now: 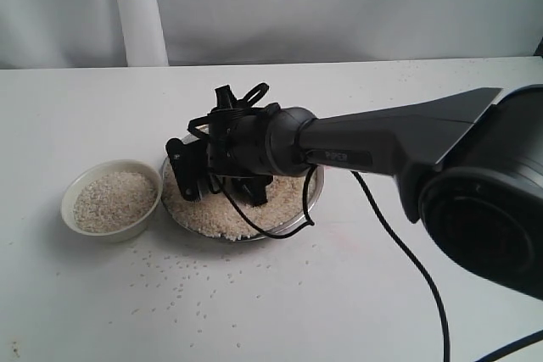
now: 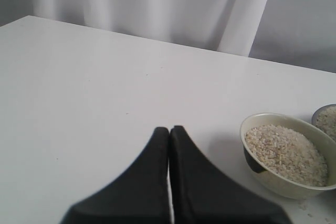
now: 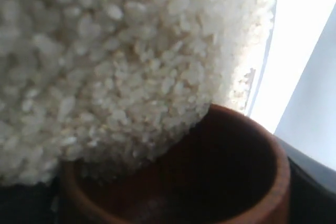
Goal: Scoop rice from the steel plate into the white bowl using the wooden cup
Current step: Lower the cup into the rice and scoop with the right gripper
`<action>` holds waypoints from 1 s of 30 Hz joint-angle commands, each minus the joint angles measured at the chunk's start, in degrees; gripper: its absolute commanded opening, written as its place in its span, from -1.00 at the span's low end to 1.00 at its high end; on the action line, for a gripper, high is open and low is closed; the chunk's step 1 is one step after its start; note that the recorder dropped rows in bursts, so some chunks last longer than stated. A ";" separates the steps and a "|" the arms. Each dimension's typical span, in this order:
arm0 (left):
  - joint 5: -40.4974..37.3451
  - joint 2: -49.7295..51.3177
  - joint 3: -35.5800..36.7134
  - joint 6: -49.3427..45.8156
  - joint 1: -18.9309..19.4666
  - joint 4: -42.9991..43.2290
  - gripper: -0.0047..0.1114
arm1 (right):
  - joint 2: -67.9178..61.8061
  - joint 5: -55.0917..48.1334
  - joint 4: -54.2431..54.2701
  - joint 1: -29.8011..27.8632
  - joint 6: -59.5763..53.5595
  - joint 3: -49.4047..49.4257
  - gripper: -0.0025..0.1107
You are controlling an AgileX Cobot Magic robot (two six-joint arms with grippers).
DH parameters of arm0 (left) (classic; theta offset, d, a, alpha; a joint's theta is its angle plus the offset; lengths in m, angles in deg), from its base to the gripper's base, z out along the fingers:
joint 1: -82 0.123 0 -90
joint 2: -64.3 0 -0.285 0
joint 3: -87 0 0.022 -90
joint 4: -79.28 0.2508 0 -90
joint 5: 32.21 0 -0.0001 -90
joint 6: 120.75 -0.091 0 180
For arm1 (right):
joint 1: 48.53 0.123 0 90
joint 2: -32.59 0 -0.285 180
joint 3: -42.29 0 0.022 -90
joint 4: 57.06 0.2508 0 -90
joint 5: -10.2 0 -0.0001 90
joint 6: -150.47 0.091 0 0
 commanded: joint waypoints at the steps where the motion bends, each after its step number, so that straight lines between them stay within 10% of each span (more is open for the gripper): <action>1: 0.38 0.44 0.04 0.13 -0.06 -0.28 -0.92 | 1.24 2.03 6.66 0.43 -2.28 -0.35 -0.96; 30: 0.38 0.44 0.04 0.13 -0.06 -0.28 -0.92 | 2.52 5.51 20.34 0.07 -3.06 -0.35 -0.96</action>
